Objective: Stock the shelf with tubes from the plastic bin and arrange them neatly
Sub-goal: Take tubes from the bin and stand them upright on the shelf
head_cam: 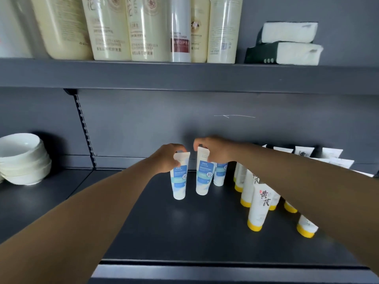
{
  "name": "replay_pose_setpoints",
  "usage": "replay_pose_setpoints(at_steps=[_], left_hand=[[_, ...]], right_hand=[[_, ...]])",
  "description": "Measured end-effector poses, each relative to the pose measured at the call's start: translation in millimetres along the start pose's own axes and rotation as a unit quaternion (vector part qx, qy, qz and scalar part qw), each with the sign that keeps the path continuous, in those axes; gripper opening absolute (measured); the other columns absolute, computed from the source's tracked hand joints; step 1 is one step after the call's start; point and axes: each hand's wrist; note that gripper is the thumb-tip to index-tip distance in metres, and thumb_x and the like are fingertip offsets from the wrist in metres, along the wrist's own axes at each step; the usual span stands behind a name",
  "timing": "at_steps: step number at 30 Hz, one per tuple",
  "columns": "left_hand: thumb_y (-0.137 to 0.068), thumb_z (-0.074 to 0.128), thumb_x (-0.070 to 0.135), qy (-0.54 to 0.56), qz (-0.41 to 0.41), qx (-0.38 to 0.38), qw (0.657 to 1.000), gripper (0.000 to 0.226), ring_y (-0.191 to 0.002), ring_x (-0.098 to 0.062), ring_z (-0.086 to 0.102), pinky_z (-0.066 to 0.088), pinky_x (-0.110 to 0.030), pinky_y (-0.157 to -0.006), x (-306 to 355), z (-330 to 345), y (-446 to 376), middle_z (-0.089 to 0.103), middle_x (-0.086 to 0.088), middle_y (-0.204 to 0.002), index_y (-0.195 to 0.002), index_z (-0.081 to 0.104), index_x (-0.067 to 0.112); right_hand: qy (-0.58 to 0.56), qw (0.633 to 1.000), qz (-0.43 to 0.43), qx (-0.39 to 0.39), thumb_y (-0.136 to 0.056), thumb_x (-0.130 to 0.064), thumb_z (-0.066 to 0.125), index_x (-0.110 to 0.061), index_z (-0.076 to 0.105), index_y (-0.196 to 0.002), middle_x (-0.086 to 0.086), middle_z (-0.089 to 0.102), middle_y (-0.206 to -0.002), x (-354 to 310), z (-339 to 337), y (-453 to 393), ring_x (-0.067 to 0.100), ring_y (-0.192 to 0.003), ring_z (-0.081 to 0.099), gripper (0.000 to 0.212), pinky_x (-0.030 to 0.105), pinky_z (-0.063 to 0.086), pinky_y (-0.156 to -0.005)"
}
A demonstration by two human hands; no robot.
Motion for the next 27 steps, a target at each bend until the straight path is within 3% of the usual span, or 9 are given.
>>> replay_pose_setpoints(at_steps=[8,11,16,23,27], left_hand=[[-0.083,0.061,-0.001,-0.018,-0.014,0.004,1.0,0.041,-0.093,-0.016,0.05,0.04,-0.025,-0.076,-27,10,-46,0.057,-0.008,-0.124,-0.12,0.057,0.015],[-0.083,0.06,-0.001,-0.018,-0.016,0.008,1.0,0.041,-0.093,-0.016,0.049,0.039,-0.024,-0.077,-33,12,-55,0.056,-0.007,-0.125,-0.121,0.057,0.015],[-0.084,0.058,-0.002,-0.024,-0.012,0.015,1.0,0.041,-0.092,-0.015,0.048,0.038,-0.024,-0.076,-35,15,-67,0.056,-0.007,-0.124,-0.121,0.057,0.015],[-0.085,0.058,-0.002,-0.03,-0.018,0.014,0.999,0.041,-0.104,-0.022,0.054,0.04,-0.025,-0.078,-36,20,-76,0.056,-0.008,-0.127,-0.122,0.056,0.014],[-0.084,0.06,0.0,-0.042,-0.024,0.01,0.999,0.04,-0.102,-0.021,0.054,0.039,-0.025,-0.076,-36,17,-79,0.057,-0.009,-0.125,-0.121,0.056,0.014]], right_hand=[[0.043,0.999,0.002,-0.011,-0.082,0.003,0.049,-0.029,0.043,-0.098,0.001,0.053,-0.1,16,14,-43,0.024,-0.091,0.055,0.036,0.039,0.05,-0.078],[0.062,0.998,0.004,-0.012,-0.083,0.0,0.047,-0.032,0.039,-0.095,-0.001,0.05,-0.096,19,17,-50,0.024,-0.089,0.053,0.036,0.037,0.048,-0.076],[0.082,0.996,0.009,-0.013,-0.085,-0.001,0.048,-0.029,0.043,-0.109,0.0,0.047,-0.097,21,20,-57,0.023,-0.089,0.05,0.037,0.035,0.045,-0.075],[0.072,0.997,0.017,-0.036,-0.086,0.0,0.049,-0.024,0.044,-0.114,0.001,0.046,-0.097,21,24,-63,0.023,-0.088,0.049,0.038,0.033,0.043,-0.072],[0.062,0.997,0.02,-0.04,-0.085,0.003,0.05,-0.023,0.045,-0.117,0.0,0.044,-0.097,21,25,-65,0.022,-0.087,0.048,0.041,0.031,0.041,-0.069]])
Point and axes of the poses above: each hand's wrist, its own y-axis away from the middle knuckle, its own z-axis out of the palm, x = y × z
